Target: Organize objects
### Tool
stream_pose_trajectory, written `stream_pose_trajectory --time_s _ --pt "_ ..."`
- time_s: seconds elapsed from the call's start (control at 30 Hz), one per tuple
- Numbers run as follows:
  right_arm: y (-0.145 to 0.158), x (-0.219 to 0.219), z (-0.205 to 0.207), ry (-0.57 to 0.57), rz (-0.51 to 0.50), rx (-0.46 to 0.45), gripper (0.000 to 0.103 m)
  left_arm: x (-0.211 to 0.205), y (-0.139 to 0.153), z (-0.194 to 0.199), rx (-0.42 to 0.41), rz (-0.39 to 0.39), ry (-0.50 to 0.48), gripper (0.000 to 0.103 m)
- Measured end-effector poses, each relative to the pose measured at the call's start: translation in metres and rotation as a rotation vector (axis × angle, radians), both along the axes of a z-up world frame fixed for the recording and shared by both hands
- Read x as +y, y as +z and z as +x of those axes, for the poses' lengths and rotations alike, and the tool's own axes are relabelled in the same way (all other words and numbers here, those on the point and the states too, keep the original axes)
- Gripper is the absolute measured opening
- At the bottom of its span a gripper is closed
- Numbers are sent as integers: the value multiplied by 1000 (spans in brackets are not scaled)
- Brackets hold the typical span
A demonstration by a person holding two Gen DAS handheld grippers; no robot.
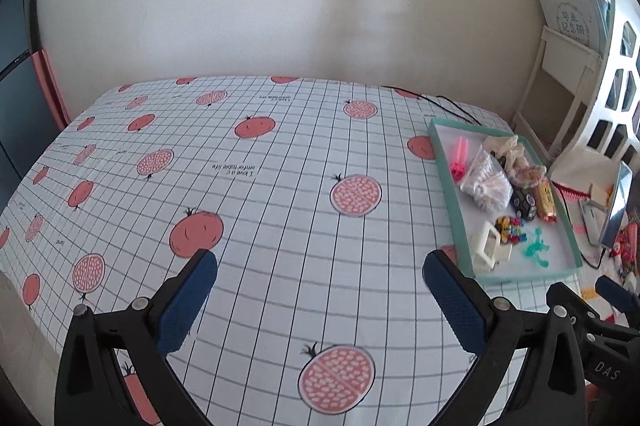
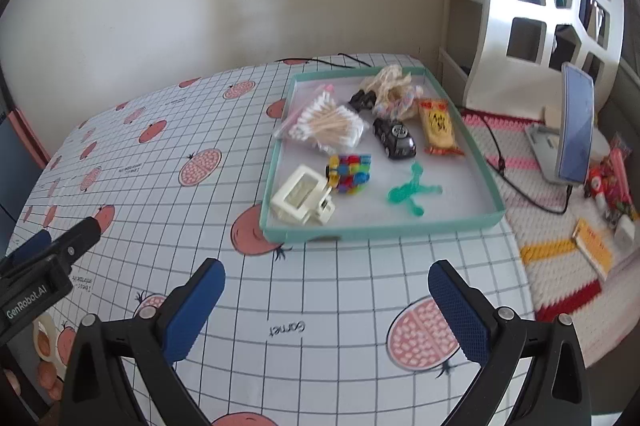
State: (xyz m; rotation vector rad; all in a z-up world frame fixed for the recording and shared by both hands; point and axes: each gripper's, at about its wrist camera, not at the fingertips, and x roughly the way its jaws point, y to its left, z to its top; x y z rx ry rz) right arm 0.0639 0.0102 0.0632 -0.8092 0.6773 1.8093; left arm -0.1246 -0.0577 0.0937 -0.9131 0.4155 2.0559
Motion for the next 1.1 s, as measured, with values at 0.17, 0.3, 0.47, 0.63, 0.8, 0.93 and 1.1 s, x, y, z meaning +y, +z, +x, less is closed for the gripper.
stream_pose_trajectory --time_s 0.17,0.3,0.47,0.63,0.8,0.93,1.1 --pt "-27 -11 2 -8 -30 -21 103 -16 -20 5 -11 -17 0 103" --pt "-49 -16 2 -8 -46 -75 103 -28 -42 8 -10 -53 -1 103" --pt "-74 -16 4 -26 -77 -112 103 -40 -74 3 -59 -97 18 103" --pt "-83 -14 5 -51 -69 -149 103 -42 -89 -3 -76 -123 28 103" --pt "-85 -13 7 -68 -63 -133 103 -37 -97 1 -55 -141 4 103" --pt "-85 -13 6 -62 -54 -130 103 -35 -103 5 -58 -151 -9 103" --pt "-86 -11 6 -52 -37 -126 103 -34 -109 4 -82 -151 -16 103"
